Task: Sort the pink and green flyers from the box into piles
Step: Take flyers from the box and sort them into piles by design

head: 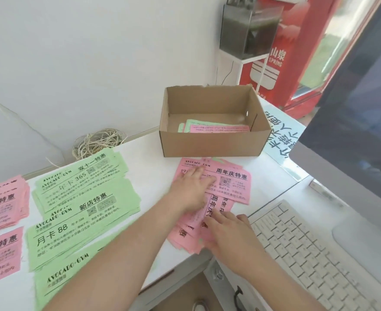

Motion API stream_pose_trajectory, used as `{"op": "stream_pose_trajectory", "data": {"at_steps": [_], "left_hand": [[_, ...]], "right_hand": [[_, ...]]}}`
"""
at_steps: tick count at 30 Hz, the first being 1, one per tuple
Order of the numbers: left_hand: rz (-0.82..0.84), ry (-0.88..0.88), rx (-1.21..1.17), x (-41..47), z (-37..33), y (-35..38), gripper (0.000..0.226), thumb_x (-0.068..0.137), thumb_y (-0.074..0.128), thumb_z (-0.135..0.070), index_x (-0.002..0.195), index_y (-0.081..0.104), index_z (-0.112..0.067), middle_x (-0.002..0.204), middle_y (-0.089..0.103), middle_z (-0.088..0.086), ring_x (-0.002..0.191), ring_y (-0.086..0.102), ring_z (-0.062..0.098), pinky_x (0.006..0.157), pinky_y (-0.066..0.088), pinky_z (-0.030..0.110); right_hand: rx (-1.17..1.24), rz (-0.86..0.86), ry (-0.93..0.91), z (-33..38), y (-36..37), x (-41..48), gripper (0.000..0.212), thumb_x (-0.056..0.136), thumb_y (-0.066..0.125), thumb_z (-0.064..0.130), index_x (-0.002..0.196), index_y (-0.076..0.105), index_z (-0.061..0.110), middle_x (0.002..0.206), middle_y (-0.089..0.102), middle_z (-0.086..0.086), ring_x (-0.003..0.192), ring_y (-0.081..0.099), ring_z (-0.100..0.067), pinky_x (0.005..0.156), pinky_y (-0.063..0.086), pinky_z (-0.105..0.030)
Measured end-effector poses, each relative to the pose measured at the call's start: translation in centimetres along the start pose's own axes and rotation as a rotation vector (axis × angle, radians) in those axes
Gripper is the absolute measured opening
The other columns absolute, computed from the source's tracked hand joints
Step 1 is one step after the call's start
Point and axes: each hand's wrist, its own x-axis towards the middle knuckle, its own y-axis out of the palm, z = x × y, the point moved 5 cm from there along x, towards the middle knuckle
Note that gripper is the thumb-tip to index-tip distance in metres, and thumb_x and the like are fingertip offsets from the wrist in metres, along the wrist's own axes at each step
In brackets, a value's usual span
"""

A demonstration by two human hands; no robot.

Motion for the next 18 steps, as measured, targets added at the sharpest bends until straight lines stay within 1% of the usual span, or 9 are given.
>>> {"op": "stream_pose_trajectory", "data": {"at_steps": [2, 4, 5, 7, 10, 12, 14, 16, 18], "left_hand": [[0.047, 0.021, 0.076, 1.3, -0.3, -0.6, 0.073, 0.086, 0.06, -0.021, 0.149, 0.022, -0.03, 0.157, 0.017, 0.01, 0.141, 0.023, 0.029, 0.11, 0.031, 0.045], [0.005, 0.05, 0.178, 1.8, -0.8, -0.9, 0.062, 0.088, 0.058, -0.02, 0.143, 0.03, -0.022, 0.145, 0.036, 0.012, 0.126, 0.042, 0.03, 0.094, 0.043, 0.042], [-0.036, 0.068, 0.221, 1.7, -1.1, -1.1, 0.058, 0.089, 0.056, -0.019, 0.141, 0.031, -0.018, 0.139, 0.043, 0.012, 0.119, 0.048, 0.03, 0.088, 0.045, 0.041], [-0.107, 0.089, 0.252, 1.4, -1.3, -1.1, 0.057, 0.09, 0.052, -0.013, 0.142, 0.028, -0.014, 0.131, 0.05, 0.011, 0.11, 0.053, 0.029, 0.082, 0.047, 0.04], [-0.161, 0.028, 0.144, 1.0, -0.5, -1.6, 0.064, 0.089, 0.048, -0.008, 0.148, 0.023, -0.02, 0.12, 0.06, 0.005, 0.1, 0.059, 0.028, 0.072, 0.045, 0.037], [-0.277, -0.01, 0.075, 0.2, -0.1, -3.1, 0.056, 0.089, 0.047, -0.01, 0.141, 0.035, -0.027, 0.111, 0.065, -0.002, 0.092, 0.063, 0.025, 0.068, 0.048, 0.035], [-0.436, 0.112, 0.079, -1.6, -1.1, -4.2, 0.047, 0.084, 0.042, -0.01, 0.128, 0.055, -0.022, 0.103, 0.07, -0.004, 0.082, 0.067, 0.021, 0.059, 0.052, 0.031], [-0.557, 0.286, 0.066, -3.9, -2.5, -4.2, 0.043, 0.079, 0.038, -0.016, 0.109, 0.069, -0.015, 0.095, 0.073, -0.002, 0.075, 0.07, 0.018, 0.054, 0.054, 0.028], [-0.592, 0.373, 0.11, -5.2, -3.2, -3.1, 0.039, 0.079, 0.04, -0.02, 0.101, 0.072, -0.014, 0.097, 0.074, -0.002, 0.083, 0.071, 0.016, 0.064, 0.055, 0.028]], "right_hand": [[0.144, -0.008, 0.007, -1.0, -1.1, 0.0, 0.031, 0.095, 0.044, 0.042, 0.121, 0.051, 0.027, 0.118, 0.054, 0.011, 0.112, 0.049, -0.017, 0.092, 0.038, -0.037], [0.289, -0.018, 0.092, -2.5, -2.3, 0.1, 0.034, 0.095, 0.047, 0.03, 0.128, 0.052, 0.026, 0.123, 0.057, 0.01, 0.115, 0.05, -0.017, 0.093, 0.041, -0.034], [0.35, -0.052, 0.16, -3.6, -2.9, 0.2, 0.039, 0.095, 0.048, 0.026, 0.134, 0.049, 0.027, 0.128, 0.057, 0.009, 0.118, 0.05, -0.017, 0.094, 0.042, -0.031], [0.459, -0.133, 0.316, -5.8, -4.1, 0.4, 0.045, 0.097, 0.047, 0.029, 0.141, 0.041, 0.028, 0.135, 0.054, 0.008, 0.121, 0.051, -0.015, 0.092, 0.039, -0.028], [0.59, -0.139, 0.509, -8.6, -4.7, 1.3, 0.052, 0.097, 0.047, 0.04, 0.145, 0.03, 0.029, 0.135, 0.054, -0.001, 0.122, 0.052, -0.02, 0.091, 0.041, -0.032], [0.822, -0.155, 0.58, -9.8, -4.7, 1.9, 0.055, 0.096, 0.046, 0.048, 0.144, 0.03, 0.029, 0.132, 0.057, -0.003, 0.115, 0.056, -0.021, 0.089, 0.043, -0.035], [1.175, -0.186, 0.637, -10.1, -5.0, 2.2, 0.056, 0.093, 0.05, 0.052, 0.141, 0.034, 0.029, 0.122, 0.063, -0.003, 0.099, 0.064, -0.017, 0.081, 0.051, -0.033], [1.309, -0.182, 0.636, -10.3, -5.3, 2.3, 0.055, 0.087, 0.064, 0.045, 0.134, 0.037, 0.033, 0.108, 0.07, -0.002, 0.083, 0.071, -0.016, 0.068, 0.055, -0.031], [1.318, -0.134, 0.615, -10.6, -5.0, 2.3, 0.062, 0.081, 0.076, 0.027, 0.127, 0.038, 0.037, 0.097, 0.074, 0.0, 0.078, 0.073, -0.019, 0.07, 0.058, -0.037]]}}
